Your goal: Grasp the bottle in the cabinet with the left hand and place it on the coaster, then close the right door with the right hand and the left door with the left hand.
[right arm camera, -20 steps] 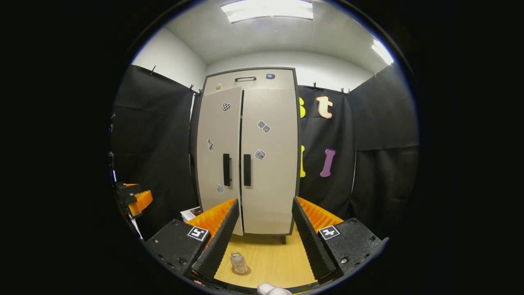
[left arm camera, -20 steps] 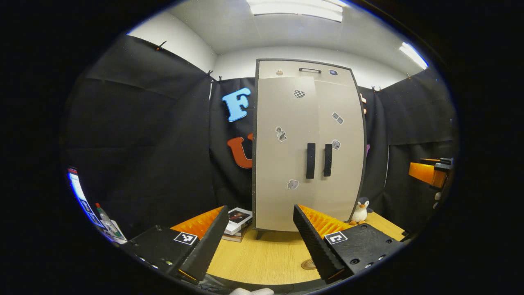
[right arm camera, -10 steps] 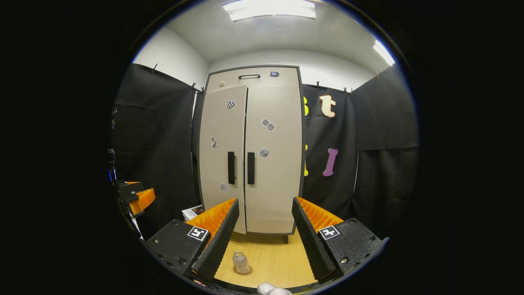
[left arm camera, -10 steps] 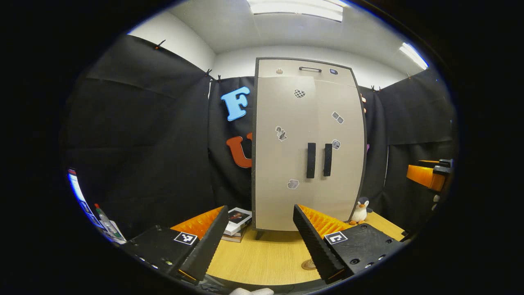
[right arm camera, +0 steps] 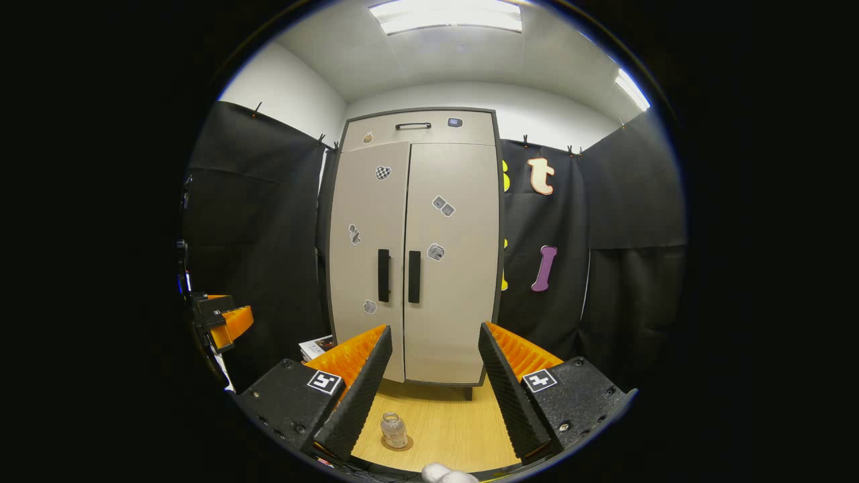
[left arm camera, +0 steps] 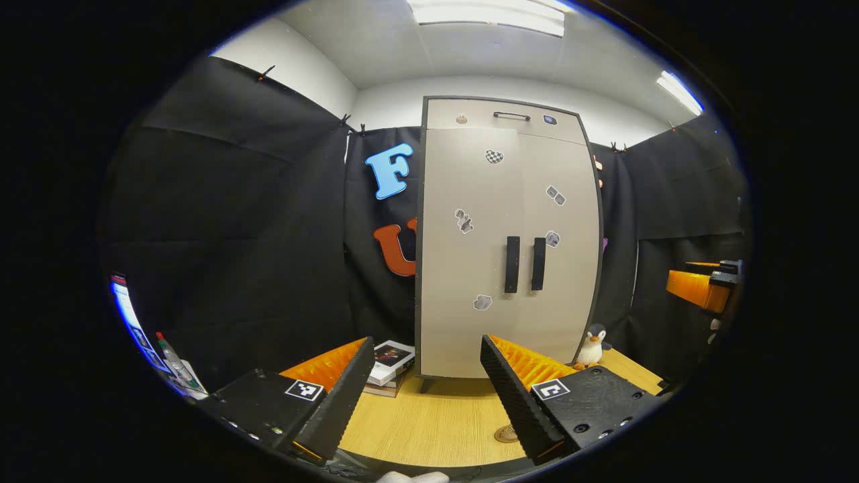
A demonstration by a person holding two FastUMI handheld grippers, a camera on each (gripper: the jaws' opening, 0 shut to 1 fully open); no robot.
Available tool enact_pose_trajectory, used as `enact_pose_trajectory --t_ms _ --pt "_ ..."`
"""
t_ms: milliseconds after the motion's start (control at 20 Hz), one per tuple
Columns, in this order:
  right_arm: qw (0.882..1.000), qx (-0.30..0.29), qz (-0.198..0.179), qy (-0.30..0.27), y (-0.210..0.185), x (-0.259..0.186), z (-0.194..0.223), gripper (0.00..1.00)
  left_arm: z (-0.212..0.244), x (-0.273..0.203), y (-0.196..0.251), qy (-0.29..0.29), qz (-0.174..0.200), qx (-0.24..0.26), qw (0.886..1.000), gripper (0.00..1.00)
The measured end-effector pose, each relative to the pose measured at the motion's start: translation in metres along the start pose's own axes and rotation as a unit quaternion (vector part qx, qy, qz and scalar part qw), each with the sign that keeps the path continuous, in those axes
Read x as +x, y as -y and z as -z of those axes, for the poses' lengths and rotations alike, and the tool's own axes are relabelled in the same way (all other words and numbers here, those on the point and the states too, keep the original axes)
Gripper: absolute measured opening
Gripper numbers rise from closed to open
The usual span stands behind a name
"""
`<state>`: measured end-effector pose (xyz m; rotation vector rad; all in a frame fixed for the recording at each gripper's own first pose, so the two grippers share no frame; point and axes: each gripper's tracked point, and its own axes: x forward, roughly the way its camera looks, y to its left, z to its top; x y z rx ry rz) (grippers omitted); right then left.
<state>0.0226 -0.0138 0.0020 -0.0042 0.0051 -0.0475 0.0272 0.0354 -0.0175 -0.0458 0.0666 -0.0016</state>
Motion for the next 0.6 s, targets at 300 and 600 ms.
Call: enact_pose_trajectory --t_ms 300,600 --pt "1.000 0.004 0.006 0.002 0.006 -0.009 0.001 0.81 -0.003 -0.001 0.004 0.004 0.006 0.003 1.000 0.94" --pt "1.000 0.008 0.013 0.007 0.013 -0.015 -0.003 0.81 -0.006 -0.002 0.005 0.009 0.011 0.006 1.000 0.96"
